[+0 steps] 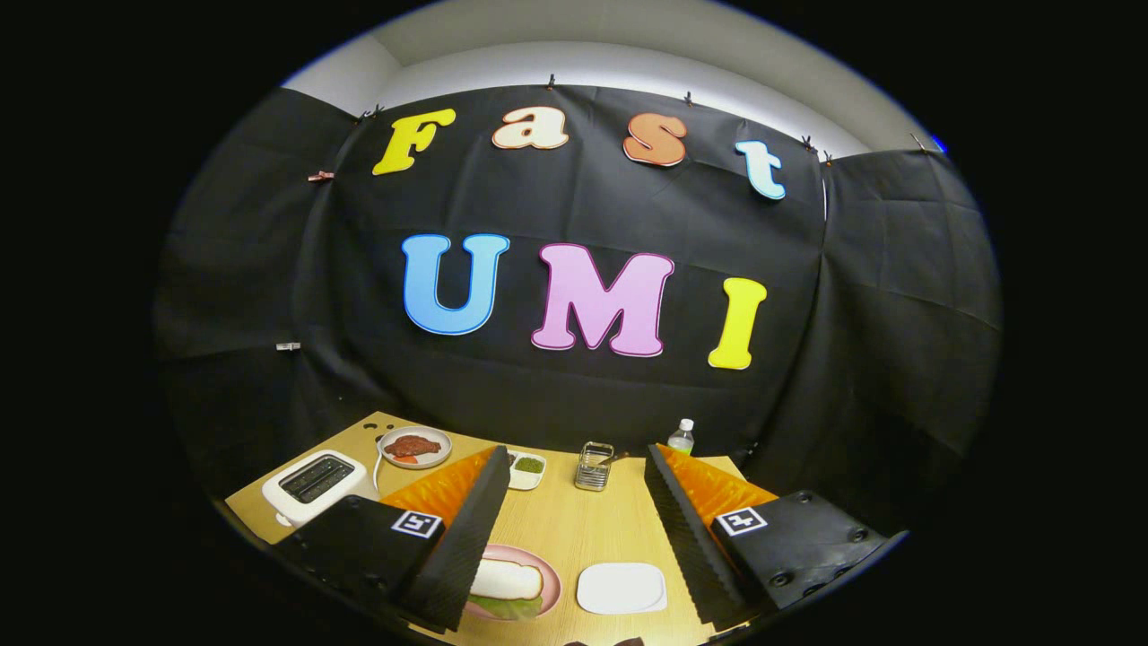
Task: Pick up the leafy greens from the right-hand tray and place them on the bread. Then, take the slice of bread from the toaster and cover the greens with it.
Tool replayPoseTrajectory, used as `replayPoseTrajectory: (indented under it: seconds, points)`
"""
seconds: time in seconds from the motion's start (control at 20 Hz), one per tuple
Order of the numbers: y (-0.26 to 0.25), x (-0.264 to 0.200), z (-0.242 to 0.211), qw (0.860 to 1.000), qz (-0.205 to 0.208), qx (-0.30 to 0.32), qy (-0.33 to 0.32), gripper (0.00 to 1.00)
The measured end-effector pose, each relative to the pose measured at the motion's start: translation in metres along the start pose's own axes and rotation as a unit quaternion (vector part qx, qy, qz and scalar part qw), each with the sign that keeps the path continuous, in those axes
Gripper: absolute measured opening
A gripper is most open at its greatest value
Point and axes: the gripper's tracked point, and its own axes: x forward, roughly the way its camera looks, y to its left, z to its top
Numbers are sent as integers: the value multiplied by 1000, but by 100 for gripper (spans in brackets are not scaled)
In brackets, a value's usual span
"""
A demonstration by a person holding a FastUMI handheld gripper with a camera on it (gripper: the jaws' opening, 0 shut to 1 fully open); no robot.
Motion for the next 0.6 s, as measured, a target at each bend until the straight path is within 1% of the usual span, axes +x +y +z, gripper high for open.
replayPoseTrajectory:
  seconds: [0.6]
  points:
    - [-6, 4, -8, 1000, -5, 18, 13, 95]
